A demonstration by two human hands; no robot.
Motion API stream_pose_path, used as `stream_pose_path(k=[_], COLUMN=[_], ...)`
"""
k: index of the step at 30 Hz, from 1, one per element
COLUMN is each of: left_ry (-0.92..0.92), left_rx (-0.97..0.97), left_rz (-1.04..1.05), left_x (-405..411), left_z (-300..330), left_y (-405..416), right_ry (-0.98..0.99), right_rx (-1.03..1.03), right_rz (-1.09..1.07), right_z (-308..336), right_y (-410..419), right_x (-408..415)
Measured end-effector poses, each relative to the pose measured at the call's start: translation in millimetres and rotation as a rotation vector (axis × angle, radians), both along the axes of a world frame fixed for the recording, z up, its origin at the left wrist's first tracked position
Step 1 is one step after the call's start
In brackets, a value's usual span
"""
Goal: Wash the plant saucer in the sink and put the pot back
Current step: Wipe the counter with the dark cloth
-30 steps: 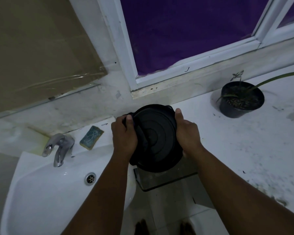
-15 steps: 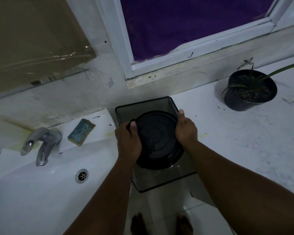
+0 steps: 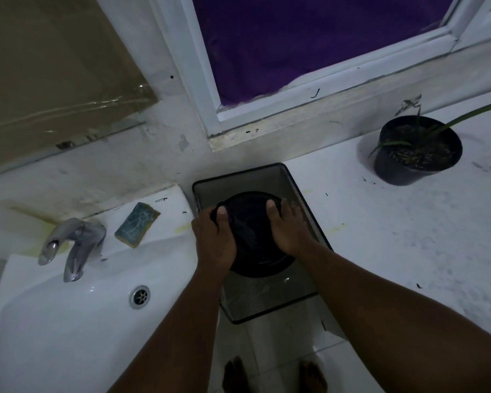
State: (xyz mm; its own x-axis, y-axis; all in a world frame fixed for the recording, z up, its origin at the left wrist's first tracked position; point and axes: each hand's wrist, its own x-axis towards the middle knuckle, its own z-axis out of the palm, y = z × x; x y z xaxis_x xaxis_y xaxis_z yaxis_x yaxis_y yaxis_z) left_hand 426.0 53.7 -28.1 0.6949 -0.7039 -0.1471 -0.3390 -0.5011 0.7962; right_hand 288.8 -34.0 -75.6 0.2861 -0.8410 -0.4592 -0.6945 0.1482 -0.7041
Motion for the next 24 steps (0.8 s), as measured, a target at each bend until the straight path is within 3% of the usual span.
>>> stream_pose_path(k=[4, 7, 11, 14, 16, 20, 24], left_ry=[0.018, 0.012, 0.155, 0.295, 0.324, 0.554, 0.561], left_rx=[-0.047, -0.132, -0.232, -0.29, -0.324, -0.388, -0.339], left_rz=[0.041, 0.076, 0.141, 0.175, 0.14, 0.113, 0.101], left_x=[-4.4, -7.8, -21.8, -32.8, -38.8, -56.4, -65.3], left_z=[13.2, 24.7, 57.3, 89.4, 113.2, 153.4, 178.8], left_y=[3.5, 1.9, 4.3, 9.9, 12.3, 21.6, 23.4], right_ry=[-0.003, 0.038, -0.379, -0.529, -0.556, -0.585, -0.561], right_rx=[-0.002, -0.119, -0.289, -0.277, -0.263, -0.271, -0.349], right_rz=[0.101, 0.155, 0.139, 0.156, 0.146, 0.153, 0.088], right_z=[3.8, 15.1, 58.1, 102.5, 128.0, 168.4, 190.6], right_y=[3.6, 7.6, 26.0, 46.1, 54.5, 67.0, 78.8], right_x=[-7.4, -9.8, -4.2, -6.0, -11.7, -30.5, -43.7])
